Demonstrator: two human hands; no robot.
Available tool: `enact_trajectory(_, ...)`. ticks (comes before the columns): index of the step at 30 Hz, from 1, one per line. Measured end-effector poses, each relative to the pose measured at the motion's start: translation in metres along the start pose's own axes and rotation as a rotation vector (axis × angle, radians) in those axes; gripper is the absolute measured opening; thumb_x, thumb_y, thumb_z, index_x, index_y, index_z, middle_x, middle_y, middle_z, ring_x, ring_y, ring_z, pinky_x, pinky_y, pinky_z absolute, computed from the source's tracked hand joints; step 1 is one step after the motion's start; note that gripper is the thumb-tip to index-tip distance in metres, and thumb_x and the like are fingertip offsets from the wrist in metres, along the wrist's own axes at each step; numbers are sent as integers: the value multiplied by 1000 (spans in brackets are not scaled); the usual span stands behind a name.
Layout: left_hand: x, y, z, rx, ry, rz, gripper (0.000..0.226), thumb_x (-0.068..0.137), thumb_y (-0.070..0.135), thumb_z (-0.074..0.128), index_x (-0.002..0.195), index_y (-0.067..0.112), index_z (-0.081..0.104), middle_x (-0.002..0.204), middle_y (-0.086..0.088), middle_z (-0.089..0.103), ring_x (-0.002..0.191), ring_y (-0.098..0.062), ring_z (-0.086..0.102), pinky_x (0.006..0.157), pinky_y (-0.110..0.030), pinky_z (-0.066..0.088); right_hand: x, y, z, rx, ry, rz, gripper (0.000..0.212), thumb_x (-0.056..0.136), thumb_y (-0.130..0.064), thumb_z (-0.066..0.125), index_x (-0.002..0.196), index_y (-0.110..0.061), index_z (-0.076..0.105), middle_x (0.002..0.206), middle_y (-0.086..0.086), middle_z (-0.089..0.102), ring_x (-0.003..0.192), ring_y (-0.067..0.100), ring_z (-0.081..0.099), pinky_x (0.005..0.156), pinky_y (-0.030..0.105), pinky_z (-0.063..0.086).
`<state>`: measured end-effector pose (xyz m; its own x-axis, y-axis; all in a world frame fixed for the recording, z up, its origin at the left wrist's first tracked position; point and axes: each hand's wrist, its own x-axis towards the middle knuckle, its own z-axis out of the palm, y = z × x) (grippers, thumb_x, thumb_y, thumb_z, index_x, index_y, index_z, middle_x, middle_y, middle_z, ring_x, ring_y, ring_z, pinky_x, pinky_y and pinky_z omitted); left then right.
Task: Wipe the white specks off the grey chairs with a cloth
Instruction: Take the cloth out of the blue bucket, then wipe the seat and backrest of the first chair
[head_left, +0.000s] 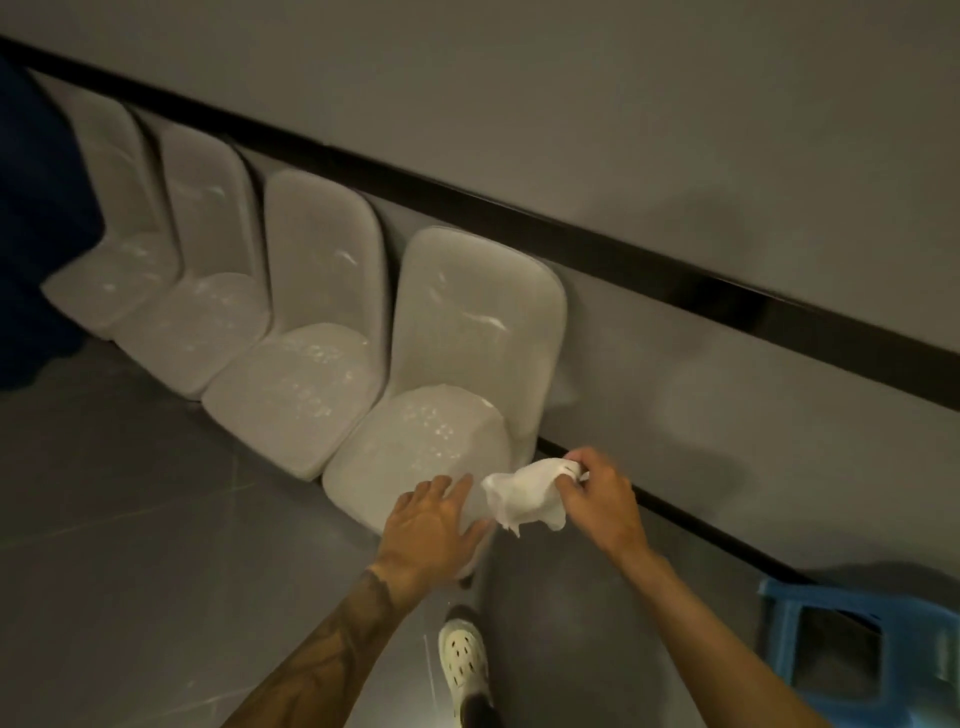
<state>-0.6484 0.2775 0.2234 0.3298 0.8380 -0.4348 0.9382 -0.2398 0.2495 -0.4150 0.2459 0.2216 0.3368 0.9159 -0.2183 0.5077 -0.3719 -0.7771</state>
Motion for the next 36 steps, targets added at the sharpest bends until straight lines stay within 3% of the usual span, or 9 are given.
enact_trajectory(8, 90, -106, -13, 14, -42, 7, 74, 102, 70, 34, 165, 33, 22, 169, 5, 31, 154, -19, 32, 125, -35, 24, 91, -15, 112, -33, 14, 77, 15, 83, -27, 63, 84, -37, 52, 94, -7, 56, 81, 14, 56, 69, 26, 44)
enact_trajectory(13, 158, -161, 6, 21, -77, 32, 76, 101, 72, 33, 165, 33, 21, 170, 6, 29, 156, -18, 29, 127, -36, 22, 140, 11, 181, -67, 76, 148, 11, 87, -28, 64, 88, -32, 53, 99, -2, 56, 82, 16, 56, 66, 27, 47)
enact_trajectory(16, 201, -197, 35, 16, -128, 55, 77, 100, 73, 31, 165, 35, 18, 172, 5, 25, 158, -19, 25, 129, -37, 18, 161, 42, 229, -76, 98, 210, 9, 90, -26, 63, 95, -27, 55, 107, 2, 56, 83, 12, 55, 63, 15, 42)
enact_trajectory(19, 243, -231, 71, 35, -174, 84, 78, 99, 75, 30, 165, 37, 17, 172, 6, 24, 159, -19, 23, 129, -38, 18, 177, 72, 280, -102, 69, 289, 26, 93, -29, 62, 117, -20, 60, 123, 4, 55, 105, 22, 59, 85, 32, 53)
enact_trajectory(21, 267, -255, 93, 58, -194, 118, 76, 101, 72, 32, 166, 36, 17, 171, 6, 25, 158, -18, 25, 129, -37, 20, 185, 86, 311, -172, 31, 340, 35, 94, -36, 57, 124, -20, 61, 131, 5, 53, 111, 25, 58, 95, 39, 52)
enact_trajectory(25, 303, -299, 126, 76, -222, 215, 72, 104, 64, 40, 165, 32, 21, 169, 6, 29, 155, -16, 29, 127, -34, 24, 189, 107, 355, -322, 89, 376, 40, 95, -49, 45, 109, -22, 70, 123, 4, 54, 101, 22, 59, 88, 37, 55)
enact_trajectory(29, 328, -332, 144, 85, -209, 289, 72, 105, 61, 41, 165, 26, 25, 167, 2, 33, 153, -18, 33, 125, -32, 25, 199, 116, 383, -449, 363, 223, 23, 92, -47, 53, 98, -26, 54, 102, -4, 50, 87, 15, 52, 75, 32, 54)
enact_trajectory(33, 348, -349, 150, 75, -143, 359, 97, 88, 76, 14, 161, 17, 36, 163, -6, 41, 149, -25, 41, 123, -37, 30, 227, 132, 405, -486, 427, 158, 44, 93, -55, 47, 117, -19, 52, 110, 1, 50, 94, 18, 50, 80, 36, 51)
enact_trajectory(36, 369, -366, 163, 110, -67, 417, 96, 89, 76, 13, 161, 17, 36, 165, -9, 39, 151, -27, 38, 124, -39, 29, 241, 151, 432, -540, 362, 224, 55, 90, -62, 48, 126, -20, 49, 121, 5, 46, 105, 22, 49, 88, 41, 50)
